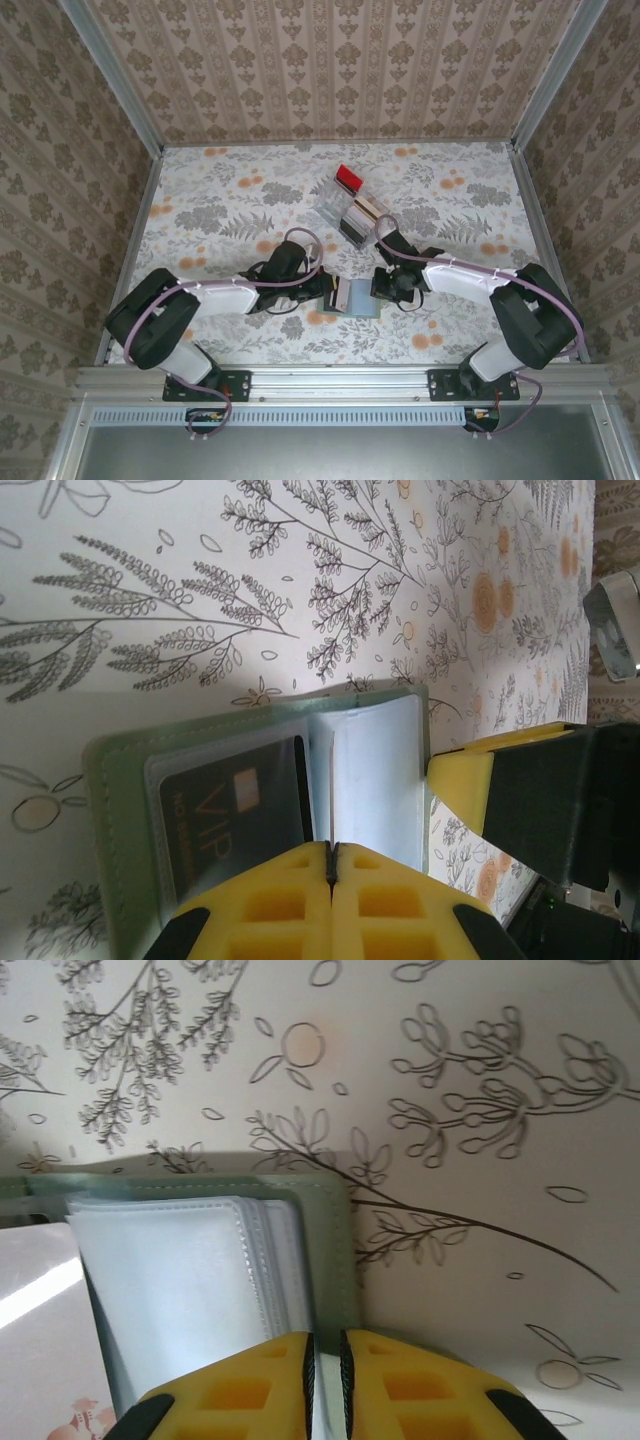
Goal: Put the credit cards into the card holder
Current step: Insert the credit card into the card slot.
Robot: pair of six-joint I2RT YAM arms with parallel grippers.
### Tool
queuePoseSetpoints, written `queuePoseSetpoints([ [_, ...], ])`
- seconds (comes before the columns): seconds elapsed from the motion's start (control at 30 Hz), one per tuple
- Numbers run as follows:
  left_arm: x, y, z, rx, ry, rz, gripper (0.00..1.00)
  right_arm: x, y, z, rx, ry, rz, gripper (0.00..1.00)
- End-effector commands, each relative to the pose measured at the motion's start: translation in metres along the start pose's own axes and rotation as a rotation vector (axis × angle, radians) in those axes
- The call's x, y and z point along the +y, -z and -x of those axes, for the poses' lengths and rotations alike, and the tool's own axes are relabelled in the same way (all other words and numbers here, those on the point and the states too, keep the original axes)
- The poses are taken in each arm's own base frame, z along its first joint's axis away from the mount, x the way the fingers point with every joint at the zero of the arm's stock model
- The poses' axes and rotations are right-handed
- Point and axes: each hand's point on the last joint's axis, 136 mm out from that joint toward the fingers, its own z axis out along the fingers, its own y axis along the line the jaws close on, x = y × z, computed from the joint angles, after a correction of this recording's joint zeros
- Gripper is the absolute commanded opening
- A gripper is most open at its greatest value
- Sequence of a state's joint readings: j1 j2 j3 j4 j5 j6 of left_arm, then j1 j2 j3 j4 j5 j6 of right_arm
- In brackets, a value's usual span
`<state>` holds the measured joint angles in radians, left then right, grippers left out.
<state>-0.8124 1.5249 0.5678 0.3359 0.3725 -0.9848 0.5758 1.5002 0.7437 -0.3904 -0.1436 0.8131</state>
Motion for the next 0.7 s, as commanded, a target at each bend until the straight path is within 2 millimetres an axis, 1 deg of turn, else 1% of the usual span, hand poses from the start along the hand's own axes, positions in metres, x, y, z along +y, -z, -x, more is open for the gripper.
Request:
queuePoseSetpoints([
  [0.0, -0.016, -0.007, 0.005, -0.016, -0.036, -0.068, 0.0, -0.018, 0.004, -0.003, -0.015, 0.004, -0.068, 0.19],
  [0.37, 0.009, -0.026, -0.01, 0.008, 0.037, -0.027, 0.0, -0.03, -0.015, -0.013, 0.019, -0.02, -0.091, 0.17],
  [0.5, 0.009, -0.033, -0.017, 0.021, 0.05, -0.033, 0.0, -0.032, -0.018, -0.016, 0.024, -0.026, -0.094, 0.17],
  [0.67, 0.012, -0.032, -0.023, 0.028, 0.052, -0.017, 0.0, -0.035, -0.02, -0.018, 0.024, -0.033, -0.093, 0.17],
])
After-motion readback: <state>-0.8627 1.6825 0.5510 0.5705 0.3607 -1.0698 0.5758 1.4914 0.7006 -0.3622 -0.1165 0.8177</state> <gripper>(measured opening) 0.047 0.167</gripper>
